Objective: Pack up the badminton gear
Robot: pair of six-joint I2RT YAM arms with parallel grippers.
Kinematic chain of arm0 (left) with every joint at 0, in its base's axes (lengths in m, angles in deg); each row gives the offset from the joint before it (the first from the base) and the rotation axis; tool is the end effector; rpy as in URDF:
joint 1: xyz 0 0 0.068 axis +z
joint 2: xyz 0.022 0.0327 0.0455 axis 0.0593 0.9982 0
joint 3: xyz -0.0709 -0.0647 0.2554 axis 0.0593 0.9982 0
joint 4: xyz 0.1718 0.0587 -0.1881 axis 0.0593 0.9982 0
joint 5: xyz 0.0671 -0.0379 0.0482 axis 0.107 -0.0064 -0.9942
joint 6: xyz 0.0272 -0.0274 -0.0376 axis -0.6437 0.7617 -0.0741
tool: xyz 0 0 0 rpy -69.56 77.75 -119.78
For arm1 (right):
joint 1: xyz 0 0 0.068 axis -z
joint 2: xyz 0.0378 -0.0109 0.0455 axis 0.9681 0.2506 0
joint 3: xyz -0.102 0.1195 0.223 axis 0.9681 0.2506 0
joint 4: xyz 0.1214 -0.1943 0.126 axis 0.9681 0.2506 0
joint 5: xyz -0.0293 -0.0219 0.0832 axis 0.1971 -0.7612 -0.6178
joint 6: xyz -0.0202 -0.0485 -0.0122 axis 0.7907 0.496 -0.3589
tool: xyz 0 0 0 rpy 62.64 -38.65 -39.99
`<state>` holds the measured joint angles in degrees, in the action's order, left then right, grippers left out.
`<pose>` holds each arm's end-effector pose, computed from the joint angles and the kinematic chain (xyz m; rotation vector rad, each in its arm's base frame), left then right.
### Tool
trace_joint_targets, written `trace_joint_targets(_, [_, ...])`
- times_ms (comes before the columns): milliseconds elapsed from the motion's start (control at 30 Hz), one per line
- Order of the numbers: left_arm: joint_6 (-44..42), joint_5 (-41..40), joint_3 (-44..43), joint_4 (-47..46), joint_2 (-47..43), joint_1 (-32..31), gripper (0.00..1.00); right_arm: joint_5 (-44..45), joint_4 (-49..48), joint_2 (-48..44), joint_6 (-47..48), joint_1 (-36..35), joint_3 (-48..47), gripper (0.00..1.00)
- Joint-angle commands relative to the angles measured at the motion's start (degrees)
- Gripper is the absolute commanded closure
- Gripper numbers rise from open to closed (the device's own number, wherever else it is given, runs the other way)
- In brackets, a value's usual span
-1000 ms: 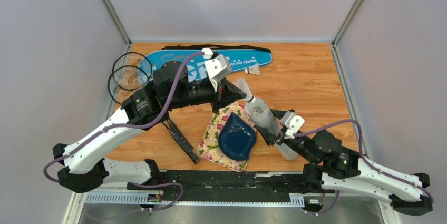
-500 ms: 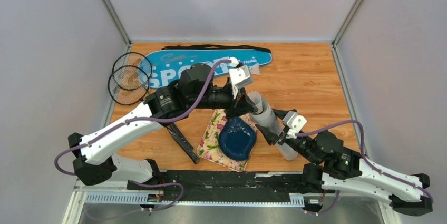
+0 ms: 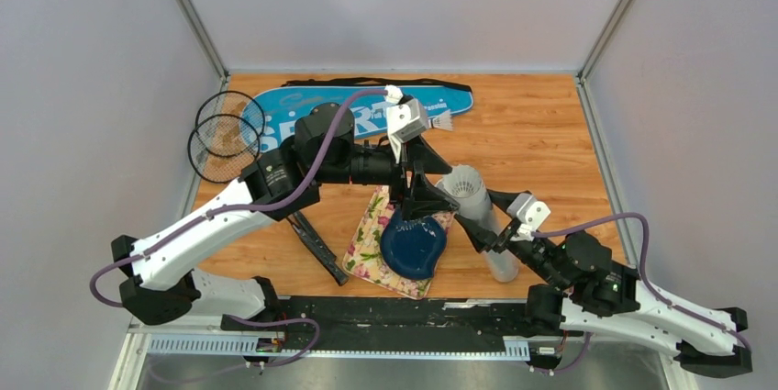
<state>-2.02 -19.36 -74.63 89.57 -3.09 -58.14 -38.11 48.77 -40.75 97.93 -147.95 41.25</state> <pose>0.1118 -0.2399 0.4786 1.0917 1.5023 -1.3484 0.0423 0.0845 0.3191 -0.7876 1.3340 0.4759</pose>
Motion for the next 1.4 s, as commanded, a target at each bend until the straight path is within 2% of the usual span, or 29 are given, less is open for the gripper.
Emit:
trace_joint_targets(0, [3.6, 1.6, -2.7, -1.8, 1.9, 1.7, 0.21, 1.7, -1.5, -1.3, -1.0, 0.0, -1.4, 0.7])
trace_joint_targets(33, [3.9, -0.7, -2.0, -3.0, 1.8, 2.3, 0.22, 2.3, -1.3, -1.5, -1.2, -0.1, -1.7, 0.7])
trace_joint_targets(67, [4.5, -2.0, -1.1, -3.8, 1.5, 3.3, 0.22, 6.8, -1.0, -1.4, -1.7, -0.1, -2.2, 0.7])
trace_joint_targets(167, [10.2, -6.0, -0.2, -3.9, 2.9, 11.2, 0.24, 18.0, 3.0, -1.5, -4.3, -0.1, -5.2, 0.7])
trace_joint_targets(233, [10.3, -6.4, -0.5, -3.5, 6.1, 15.5, 0.27, 21.8, 6.2, -2.1, -5.2, -0.1, -7.3, 0.69])
trace_joint_targets(300, [8.1, -10.4, -2.4, -1.5, 9.9, 16.9, 0.33, 26.6, 9.4, -3.1, -6.3, -0.1, -8.7, 0.68])
trace_joint_targets(400, [7.8, -16.1, -2.3, -4.3, 15.3, 19.9, 0.39, 30.2, 12.2, -5.6, -8.1, 0.0, -10.4, 0.68])
trace_joint_targets(433, [7.4, -21.2, -2.8, -4.9, 17.1, 20.2, 0.4, 31.3, 12.7, -6.1, -8.4, -0.2, -10.5, 0.68])
trace_joint_targets(500, [7.1, -27.6, -7.4, -4.0, 24.4, 20.2, 0.39, 31.7, 13.7, -6.2, -8.8, -0.1, -11.3, 0.68])
trace_joint_targets(533, [6.7, -33.5, -10.2, -3.2, 27.3, 20.2, 0.39, 31.7, 14.4, -5.9, -9.0, 0.0, -11.8, 0.68])
trace_joint_targets(567, [7.0, -35.7, -13.3, -2.1, 30.7, 20.0, 0.39, 32.0, 14.9, -5.4, -9.8, 0.0, -12.5, 0.68])
trace_joint_targets(600, [7.6, -37.7, -19.9, 0.5, 37.0, 20.0, 0.39, 31.8, 15.7, -4.8, -9.9, -0.1, -13.3, 0.68])
trace_joint_targets(700, [8.7, -43.7, -29.1, 0.4, 47.9, 19.9, 0.41, 31.0, 17.1, -4.3, -10.7, -0.1, -14.7, 0.68])
trace_joint_targets(933, [3.0, -56.3, -31.0, -14.8, 59.2, 17.2, 0.38, 27.0, 18.6, -5.3, -11.6, -0.1, -15.2, 0.68])
trace_joint_targets(1000, [0.6, -57.4, -30.0, -20.7, 61.5, 16.2, 0.31, 26.0, 18.7, -5.3, -11.5, 0.0, -15.3, 0.68])
trace_joint_targets(1067, [0.9, -57.7, -31.7, -21.2, 64.0, 15.3, 0.3, 24.8, 18.7, -5.3, -11.5, -0.1, -15.5, 0.68])
trace_joint_targets(1100, [0.9, -58.1, -33.2, -23.1, 66.5, 15.0, 0.24, 24.2, 18.8, -5.3, -11.5, -0.1, -15.5, 0.68])
trace_joint_targets(1200, [3.3, -57.4, -33.9, -25.3, 70.0, 14.3, 0.21, 23.0, 19.6, -5.9, -12.1, -0.1, -15.8, 0.69])
trace_joint_targets(1233, [3.5, -58.2, -33.4, -26.5, 70.5, 14.2, 0.15, 22.8, 20.0, -6.2, -12.3, -0.1, -15.8, 0.7])
trace_joint_targets(1367, [1.9, -59.9, -34.8, -29.5, 73.8, 13.4, 0.14, 21.7, 20.8, -8.0, -13.1, -0.1, -15.6, 0.7])
